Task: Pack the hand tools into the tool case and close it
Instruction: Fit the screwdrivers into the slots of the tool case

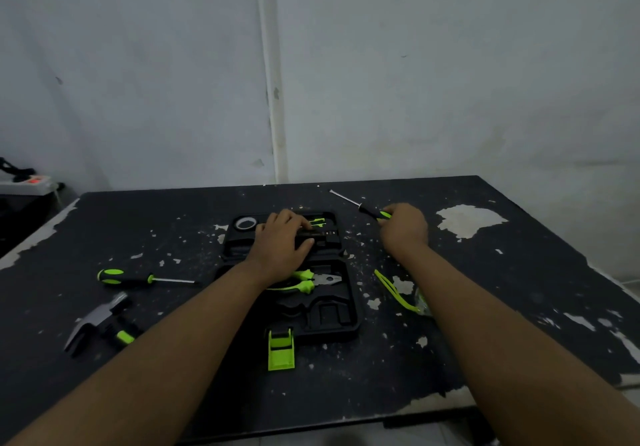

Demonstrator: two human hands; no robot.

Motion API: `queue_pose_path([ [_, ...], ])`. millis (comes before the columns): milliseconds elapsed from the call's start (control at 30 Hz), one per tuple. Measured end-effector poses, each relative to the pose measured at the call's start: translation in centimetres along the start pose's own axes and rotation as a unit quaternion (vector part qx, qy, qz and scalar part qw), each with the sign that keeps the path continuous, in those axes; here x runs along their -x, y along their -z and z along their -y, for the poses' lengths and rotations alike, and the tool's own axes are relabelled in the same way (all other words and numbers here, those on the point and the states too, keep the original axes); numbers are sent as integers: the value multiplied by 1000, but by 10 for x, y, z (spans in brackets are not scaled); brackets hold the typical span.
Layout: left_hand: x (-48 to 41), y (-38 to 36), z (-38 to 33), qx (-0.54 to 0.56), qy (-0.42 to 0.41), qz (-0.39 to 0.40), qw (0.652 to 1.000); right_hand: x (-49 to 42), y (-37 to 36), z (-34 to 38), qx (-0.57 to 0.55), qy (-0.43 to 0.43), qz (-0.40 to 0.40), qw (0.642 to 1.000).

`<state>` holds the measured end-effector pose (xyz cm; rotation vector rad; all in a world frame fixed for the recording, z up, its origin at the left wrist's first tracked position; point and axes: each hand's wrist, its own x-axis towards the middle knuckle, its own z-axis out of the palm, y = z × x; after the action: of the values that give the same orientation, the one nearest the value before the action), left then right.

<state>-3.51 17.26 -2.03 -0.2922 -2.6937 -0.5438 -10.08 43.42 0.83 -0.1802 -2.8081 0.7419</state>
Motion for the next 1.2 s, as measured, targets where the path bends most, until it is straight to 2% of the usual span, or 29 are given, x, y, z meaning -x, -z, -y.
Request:
queue_pose_path([
  [167,15,21,22,2,31,-38,999,22,4,18,-54,80,-4,995],
  [367,34,51,49,31,88,-65,993,44,-12,44,-93,132,27,986],
  [567,51,62,69,68,96,-75,990,65,-29,66,-88,189,49,977],
  [733,63,60,72,36,57,-98,993,72,-38,68,-86,189,67,976],
  [900,64,56,71,28,73,-116,990,80,-45,62,-92,212,61,971],
  [1100,57,57,68,-9,83,-78,993,81,-53,57,-94,217,43,971],
  [1200,54,52,67,13,130,-71,989,82,-55,56,-94,216,37,971],
])
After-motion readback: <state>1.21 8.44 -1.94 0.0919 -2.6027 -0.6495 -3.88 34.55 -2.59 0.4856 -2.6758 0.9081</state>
